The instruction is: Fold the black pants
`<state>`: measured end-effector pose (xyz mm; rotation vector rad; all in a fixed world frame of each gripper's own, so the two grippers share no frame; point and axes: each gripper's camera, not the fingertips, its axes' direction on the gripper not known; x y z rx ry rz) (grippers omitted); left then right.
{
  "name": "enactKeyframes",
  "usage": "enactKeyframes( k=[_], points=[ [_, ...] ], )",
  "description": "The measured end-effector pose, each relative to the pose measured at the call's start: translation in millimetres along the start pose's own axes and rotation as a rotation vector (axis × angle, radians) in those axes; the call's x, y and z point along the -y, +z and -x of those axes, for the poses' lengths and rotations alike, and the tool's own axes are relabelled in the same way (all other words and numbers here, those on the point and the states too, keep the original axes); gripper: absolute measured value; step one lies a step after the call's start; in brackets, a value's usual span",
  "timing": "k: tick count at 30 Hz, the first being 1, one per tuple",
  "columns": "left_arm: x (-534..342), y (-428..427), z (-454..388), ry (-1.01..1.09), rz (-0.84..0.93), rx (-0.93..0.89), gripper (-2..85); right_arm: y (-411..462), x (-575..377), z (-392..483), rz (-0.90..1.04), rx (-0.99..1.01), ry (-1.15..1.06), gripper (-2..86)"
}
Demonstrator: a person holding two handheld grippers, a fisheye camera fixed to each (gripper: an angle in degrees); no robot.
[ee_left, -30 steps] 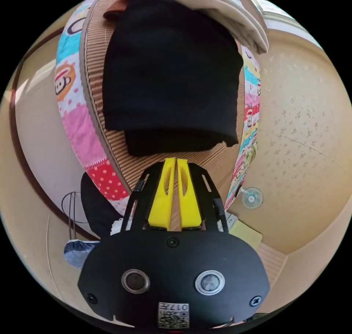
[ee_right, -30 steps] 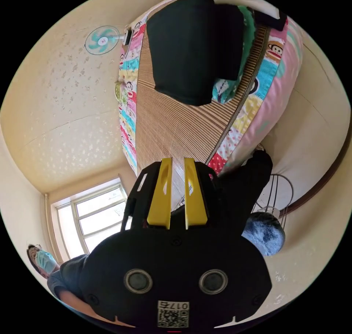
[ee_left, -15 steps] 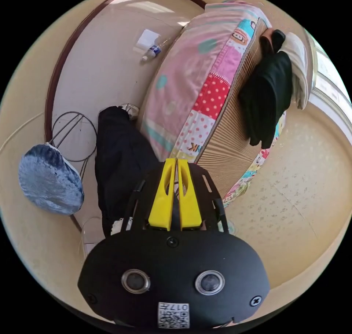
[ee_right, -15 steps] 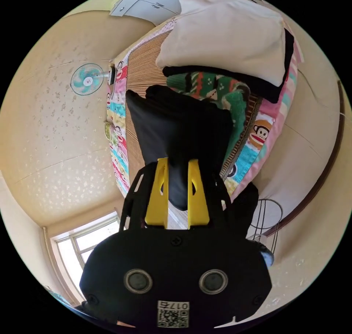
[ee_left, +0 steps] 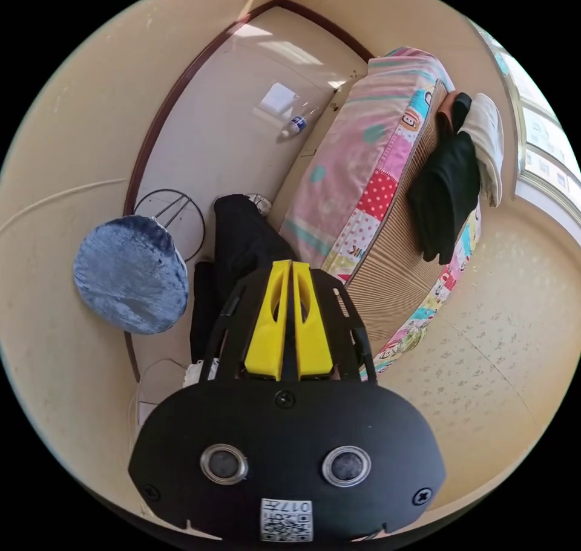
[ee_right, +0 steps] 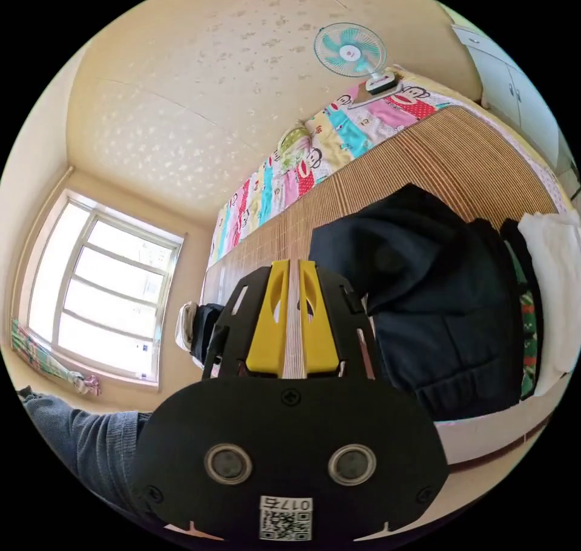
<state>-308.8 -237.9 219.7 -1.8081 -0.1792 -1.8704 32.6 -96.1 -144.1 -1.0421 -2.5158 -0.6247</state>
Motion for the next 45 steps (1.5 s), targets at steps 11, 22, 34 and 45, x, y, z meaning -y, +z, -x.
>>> enactKeyframes(
  k=[11, 22, 34, 45],
  points=[
    [-34, 89, -20, 0.317, 0.128, 0.098, -0.9, -97, -191, -156, -0.096, -0.102, 0.545, 12.1],
    [-181, 177, -91, 1.088, 0.309, 0.231, -0.8, -96, -242, -162, -0.267, 0.547, 0.475, 3.6],
    [-590, 165, 0, 2.288, 0.646, -0.092, 11.6, -145, -210, 52, 0.041, 0.694, -0.258, 2.3],
    [-687, 73, 141, 2.504, 0.377, -0.356, 7.1, -163, -299, 202, 0.178, 0.851, -0.622, 1.4]
  ],
)
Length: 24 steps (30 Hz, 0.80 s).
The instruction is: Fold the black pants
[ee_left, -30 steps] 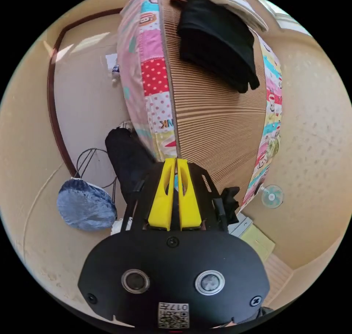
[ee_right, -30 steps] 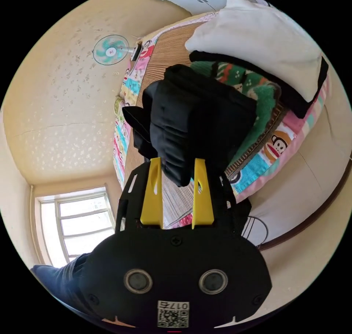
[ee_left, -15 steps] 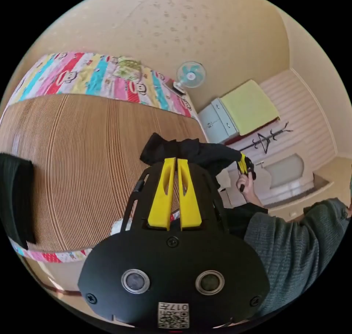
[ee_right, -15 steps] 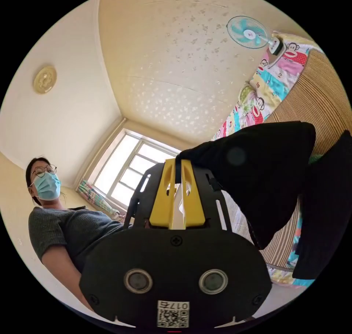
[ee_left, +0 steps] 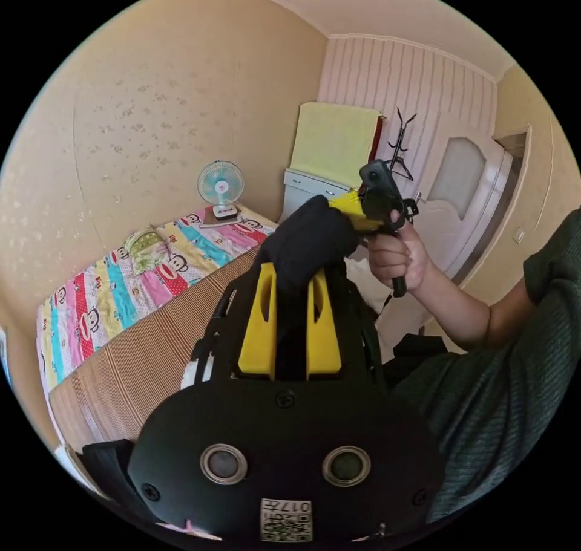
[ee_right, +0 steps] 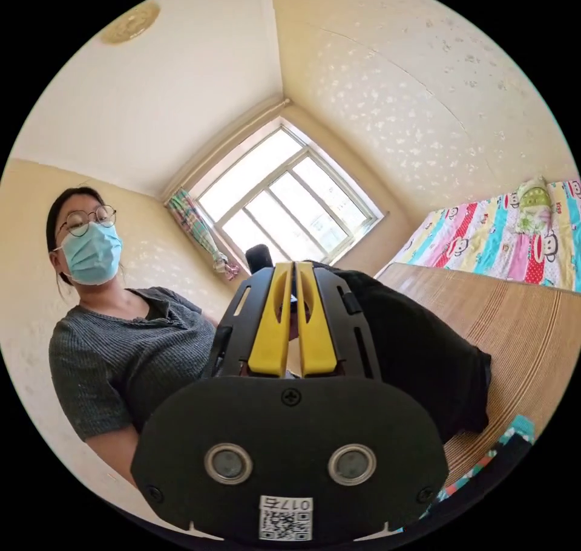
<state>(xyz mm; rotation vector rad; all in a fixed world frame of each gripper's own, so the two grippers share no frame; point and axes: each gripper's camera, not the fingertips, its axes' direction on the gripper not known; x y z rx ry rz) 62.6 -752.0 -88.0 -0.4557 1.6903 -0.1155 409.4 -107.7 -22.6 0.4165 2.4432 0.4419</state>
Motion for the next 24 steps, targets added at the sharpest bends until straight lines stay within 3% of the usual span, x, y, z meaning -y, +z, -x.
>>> enactKeyframes(
  k=[3, 6, 8, 13, 16, 18, 20, 24],
  points=[
    [-2, -30, -15, -0.090, -0.080, -0.110, 6.5, -22, -18, 46, -0.157, 0.159, -0.192, 1.4],
    [2, -62, -41, -0.110, -0.173, -0.114, 6.5, -27, -49, 91, -0.148, -0.083, -0.297, 2.5],
    [5, -86, -51, -0.148, -0.253, -0.148, 6.7, -9, -83, 121, -0.063, -0.359, -0.316, 5.0],
    [19, -161, -76, -0.215, -0.427, -0.109, 6.9, 49, -153, 169, 0.081, -0.557, -0.363, 14.0],
    [31, -204, -106, -0.201, -0.509, -0.023, 7.1, 86, -177, 197, 0.069, -0.659, -0.328, 18.2],
    [36, -233, -133, -0.235, -0.574, 0.063, 7.1, 107, -187, 219, 0.046, -0.677, -0.395, 19.0],
    [39, -252, -152, -0.236, -0.614, 0.106, 7.1, 139, -194, 242, 0.075, -0.833, -0.503, 19.6],
    [47, -288, -182, -0.194, -0.672, 0.075, 7.5, 189, -194, 255, 0.131, -1.027, -0.663, 20.1]
  ],
)
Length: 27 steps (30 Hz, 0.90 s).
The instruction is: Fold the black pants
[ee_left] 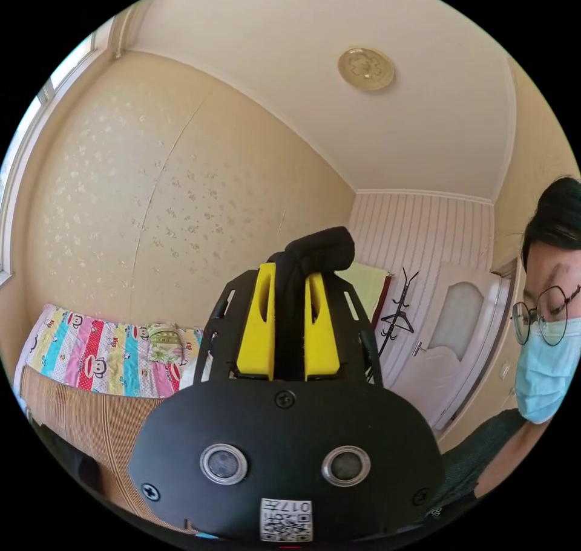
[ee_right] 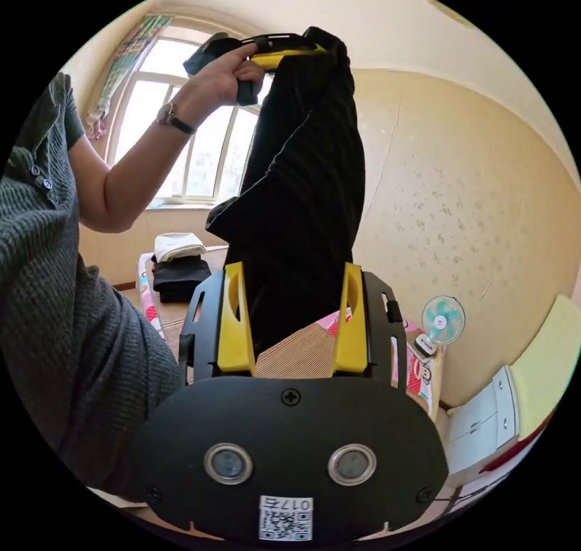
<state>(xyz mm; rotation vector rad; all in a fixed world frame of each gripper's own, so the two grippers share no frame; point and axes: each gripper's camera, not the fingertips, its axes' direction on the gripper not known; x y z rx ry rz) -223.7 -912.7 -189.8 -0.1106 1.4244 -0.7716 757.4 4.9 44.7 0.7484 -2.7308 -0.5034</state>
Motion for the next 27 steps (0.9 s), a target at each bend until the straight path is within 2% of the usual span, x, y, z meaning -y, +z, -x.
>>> enactKeyframes(
  k=[3, 6, 9, 11, 13, 15, 17, 20, 23, 27],
  points=[
    [16, -17, -14, 0.003, 0.000, -0.011, 7.6, 21, 18, 27, -0.016, -0.102, -0.134, 17.2],
    [28, -40, -19, 0.024, -0.012, 0.003, 7.7, 36, 37, 37, -0.016, -0.184, -0.180, 9.5],
    [40, -71, -13, 0.033, -0.030, 0.048, 7.7, 14, 54, 22, -0.195, -0.183, -0.098, 6.2],
    [48, -94, -4, 0.034, -0.044, 0.099, 7.7, -10, 72, -17, -0.325, -0.065, 0.083, 5.1],
    [57, -117, 10, 0.017, -0.044, 0.132, 7.7, -24, 87, -46, -0.397, 0.064, 0.152, 4.3],
    [64, -147, 31, 0.002, -0.060, 0.103, 7.5, -36, 102, -73, -0.460, 0.246, 0.182, 3.7],
    [69, -170, 41, 0.045, -0.079, 0.075, 7.0, -43, 121, -106, -0.526, 0.539, 0.216, 3.2],
    [80, -208, 51, 0.113, -0.116, 0.062, 6.6, -46, 141, -134, -0.581, 0.748, 0.263, 2.7],
    [93, -230, 54, 0.190, -0.127, 0.041, 6.5, -51, 162, -143, -0.559, 0.790, 0.245, 2.4],
    [109, -236, 55, 0.250, -0.173, 0.181, 5.8, -49, 180, -144, -0.485, 0.774, 0.247, 2.3]
  ],
)
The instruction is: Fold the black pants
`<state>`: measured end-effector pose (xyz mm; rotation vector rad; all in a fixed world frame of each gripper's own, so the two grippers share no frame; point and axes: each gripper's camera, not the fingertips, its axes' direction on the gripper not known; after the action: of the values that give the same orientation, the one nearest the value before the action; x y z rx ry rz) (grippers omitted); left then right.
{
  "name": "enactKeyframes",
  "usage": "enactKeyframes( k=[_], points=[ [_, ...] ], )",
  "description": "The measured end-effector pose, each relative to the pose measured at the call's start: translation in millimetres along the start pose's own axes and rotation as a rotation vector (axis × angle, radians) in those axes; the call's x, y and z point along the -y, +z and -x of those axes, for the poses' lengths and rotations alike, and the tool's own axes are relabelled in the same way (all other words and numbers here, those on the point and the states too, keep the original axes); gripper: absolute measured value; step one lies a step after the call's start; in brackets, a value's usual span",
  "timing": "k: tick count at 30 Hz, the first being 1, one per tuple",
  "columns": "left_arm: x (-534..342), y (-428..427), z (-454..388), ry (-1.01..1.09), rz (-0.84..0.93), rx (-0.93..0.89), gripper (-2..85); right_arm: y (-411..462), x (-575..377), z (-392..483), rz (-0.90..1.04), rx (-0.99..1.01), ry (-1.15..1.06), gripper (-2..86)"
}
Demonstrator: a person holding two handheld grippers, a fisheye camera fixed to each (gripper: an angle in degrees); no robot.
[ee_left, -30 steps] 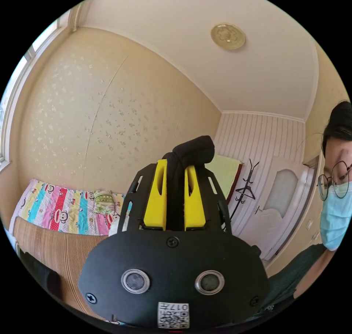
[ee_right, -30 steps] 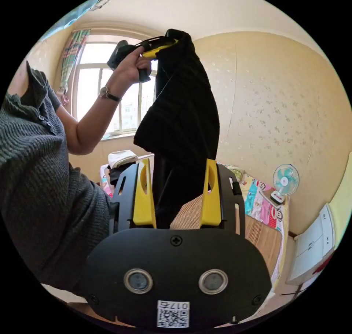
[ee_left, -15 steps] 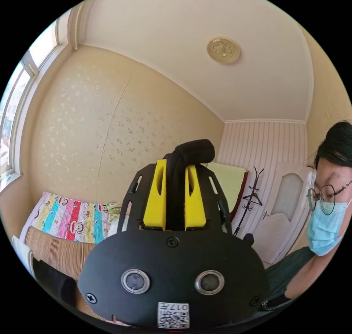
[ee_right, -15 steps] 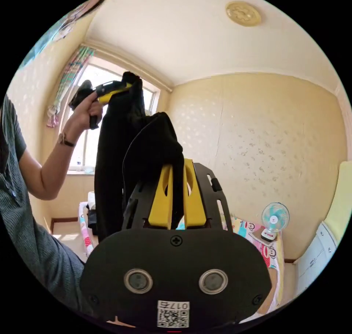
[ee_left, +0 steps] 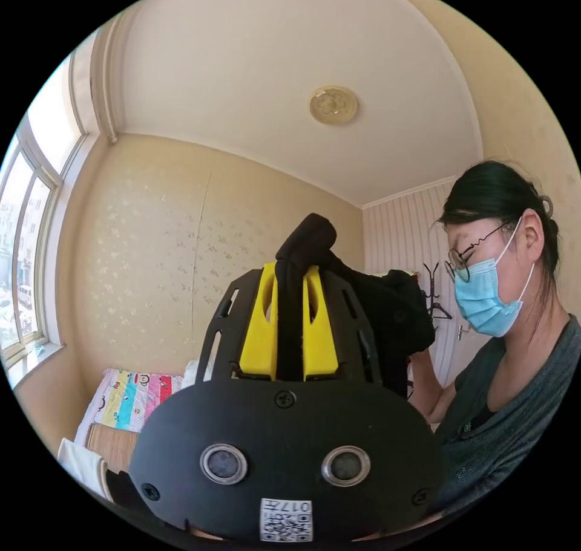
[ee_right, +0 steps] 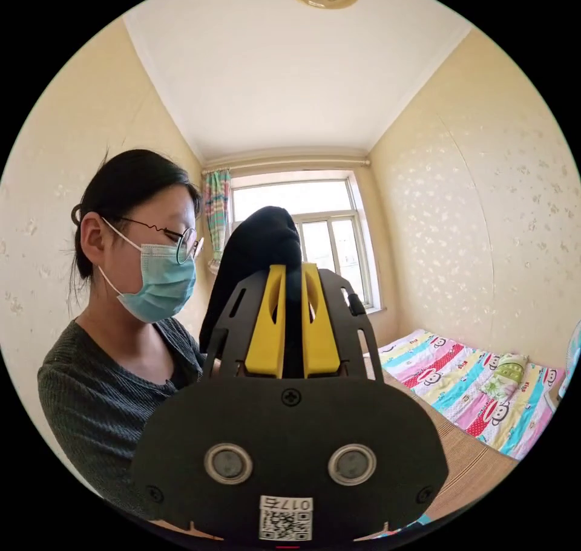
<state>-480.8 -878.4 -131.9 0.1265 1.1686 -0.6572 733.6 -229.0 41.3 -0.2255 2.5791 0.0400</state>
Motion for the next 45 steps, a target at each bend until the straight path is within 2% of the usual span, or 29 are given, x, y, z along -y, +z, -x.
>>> enactKeyframes(
  k=[3, 7, 10, 13, 15, 17, 21, 22, 23, 25, 26, 28, 30, 31, 33, 37, 39, 42, 45],
  points=[
    [-3, 16, 12, -0.032, -0.026, 0.077, 5.3, 9, -2, -19, 0.033, -0.012, 0.078, 2.2],
    [-15, 47, 36, 0.006, -0.060, 0.184, 5.2, 17, -19, -66, 0.023, -0.259, 0.171, 2.1],
    [-21, 108, 86, -0.044, 0.037, 0.185, 5.2, 29, -24, -121, 0.058, -0.386, 0.269, 2.2],
    [-24, 194, 171, -0.122, 0.166, 0.117, 5.2, 48, -17, -203, 0.114, -0.535, 0.330, 2.5],
    [-31, 291, 264, -0.226, 0.272, 0.023, 5.6, 63, -7, -275, 0.142, -0.594, 0.389, 2.7],
    [-42, 381, 343, -0.319, 0.370, -0.011, 6.9, 86, 6, -393, 0.185, -0.671, 0.481, 3.3],
    [-97, 547, 508, -0.541, 0.573, 0.036, 8.8, 114, -3, -549, 0.251, -0.792, 0.544, 3.5],
    [-107, 559, 524, -0.563, 0.606, 0.058, 8.8, 114, -17, -587, 0.276, -0.794, 0.608, 3.0],
    [-129, 576, 550, -0.591, 0.670, 0.101, 8.8, 111, -34, -614, 0.274, -0.669, 0.647, 2.5],
    [-161, 584, 575, -0.605, 0.764, 0.130, 8.7, 105, -65, -638, 0.250, -0.431, 0.634, 2.3],
    [-182, 580, 582, -0.547, 0.813, 0.122, 8.7, 102, -92, -650, 0.287, -0.370, 0.646, 2.6],
    [-223, 568, 587, -0.467, 0.940, 0.158, 8.7, 99, -141, -664, 0.426, -0.387, 0.718, 3.0],
    [-297, 549, 592, -0.455, 1.189, 0.181, 8.9, 95, -202, -676, 0.584, -0.399, 0.830, 3.4],
    [-317, 543, 592, -0.465, 1.249, 0.176, 9.0, 91, -246, -679, 0.676, -0.396, 0.922, 3.7],
    [-389, 516, 591, -0.508, 1.448, 0.183, 9.2, 84, -304, -677, 0.787, -0.388, 1.052, 4.5],
    [-471, 475, 599, -0.672, 1.647, 0.259, 9.3, 62, -404, -660, 0.985, -0.434, 1.308, 8.3],
    [-507, 456, 608, -0.772, 1.732, 0.326, 9.3, 53, -431, -654, 1.026, -0.426, 1.400, 9.7],
    [-526, 449, 609, -0.800, 1.794, 0.348, 9.3, 43, -457, -648, 1.102, -0.430, 1.475, 11.2],
    [-540, 452, 600, -0.819, 1.895, 0.337, 9.7, 26, -459, -652, 1.029, -0.443, 1.502, 10.3]
  ],
)
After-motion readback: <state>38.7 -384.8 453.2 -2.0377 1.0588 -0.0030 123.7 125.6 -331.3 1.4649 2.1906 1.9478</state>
